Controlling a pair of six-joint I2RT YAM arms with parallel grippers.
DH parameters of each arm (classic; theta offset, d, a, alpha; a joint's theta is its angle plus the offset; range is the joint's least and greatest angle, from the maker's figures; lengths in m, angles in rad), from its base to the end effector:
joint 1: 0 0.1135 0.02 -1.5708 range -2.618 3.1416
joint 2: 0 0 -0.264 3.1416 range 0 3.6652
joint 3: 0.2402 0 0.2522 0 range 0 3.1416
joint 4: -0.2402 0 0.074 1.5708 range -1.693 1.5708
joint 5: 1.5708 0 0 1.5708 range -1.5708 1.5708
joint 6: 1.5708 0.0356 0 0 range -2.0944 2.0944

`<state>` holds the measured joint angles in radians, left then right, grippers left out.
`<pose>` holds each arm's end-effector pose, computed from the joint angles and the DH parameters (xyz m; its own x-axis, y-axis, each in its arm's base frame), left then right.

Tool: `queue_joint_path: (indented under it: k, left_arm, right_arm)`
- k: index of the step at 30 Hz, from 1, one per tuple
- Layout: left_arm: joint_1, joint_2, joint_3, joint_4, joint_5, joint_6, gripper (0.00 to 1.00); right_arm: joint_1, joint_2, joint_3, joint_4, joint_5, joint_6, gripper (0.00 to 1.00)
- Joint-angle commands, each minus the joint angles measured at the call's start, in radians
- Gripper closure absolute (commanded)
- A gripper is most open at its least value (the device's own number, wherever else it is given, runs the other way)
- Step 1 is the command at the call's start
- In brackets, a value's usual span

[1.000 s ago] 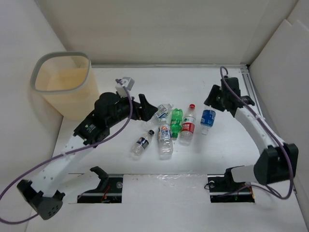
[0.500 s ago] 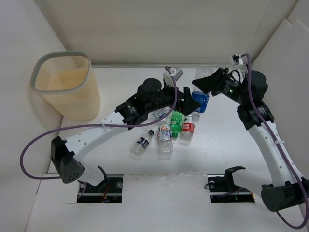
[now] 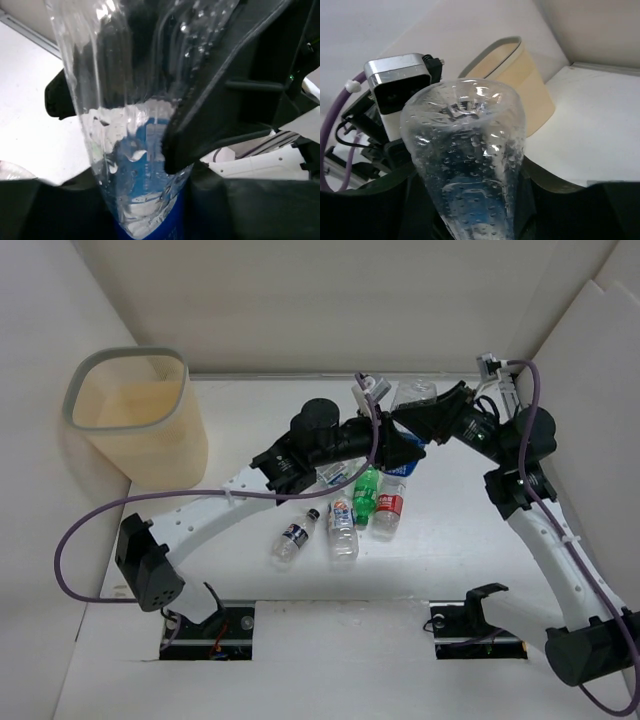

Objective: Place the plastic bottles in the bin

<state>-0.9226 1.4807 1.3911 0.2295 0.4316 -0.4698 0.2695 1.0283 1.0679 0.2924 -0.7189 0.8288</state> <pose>0.2000 -0.2887 0.4291 -0.3659 -0.1979 -0.9094 0.9067 0.1442 -0.3963 0.2071 0.0815 0.4421 -0.3777 0.4711 -0.7971 -0.7725 0.3142 0.5518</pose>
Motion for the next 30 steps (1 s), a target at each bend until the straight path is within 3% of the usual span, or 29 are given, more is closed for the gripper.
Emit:
queue_joint_path:
  k: [1, 3, 4, 9, 15, 18, 19, 23, 25, 30]
  left_arm:
    - [0.010, -0.003, 0.072, 0.047, 0.027, -0.013, 0.97]
    - [0.039, -0.017, 0.109, -0.080, -0.093, 0.003, 1.00]
    - [0.060, -0.039, 0.124, -0.125, -0.144, 0.017, 1.00]
    - [0.319, -0.114, 0.305, -0.437, -0.518, 0.077, 1.00]
    - [0.580, -0.126, 0.541, -0.576, -0.856, 0.143, 1.00]
    - [0.666, -0.074, 0.592, -0.585, -0.953, 0.163, 1.00]
    - [0.758, -0.053, 0.638, -0.597, -0.953, 0.163, 1.00]
    - [1.080, 0.075, 0.772, -0.725, -0.736, 0.036, 1.00]
    - [1.146, 0.096, 0.772, -0.725, -0.670, 0.025, 1.00]
    - [1.284, 0.076, 0.606, -0.684, -0.565, -0.006, 1.00]
  right_arm:
    - [-0.002, -0.004, 0.000, 0.157, 0.002, 0.067, 0.70]
    - [-0.029, -0.022, -0.013, 0.102, 0.059, 0.030, 0.35]
    - [-0.067, -0.033, -0.013, 0.059, 0.087, 0.007, 0.00]
    - [-0.151, -0.063, 0.023, -0.294, 0.294, -0.219, 0.00]
    - [-0.161, 0.016, -0.023, -0.309, 0.247, -0.253, 0.00]
    - [-0.141, 0.050, -0.043, -0.309, 0.256, -0.270, 0.00]
    - [-0.141, 0.077, -0.043, -0.299, 0.266, -0.279, 0.00]
    - [-0.131, 0.113, -0.043, -0.299, 0.251, -0.289, 0.00]
    - [-0.121, 0.113, -0.043, -0.299, 0.251, -0.298, 0.00]
    - [-0.112, 0.102, -0.043, -0.299, 0.285, -0.307, 0.00]
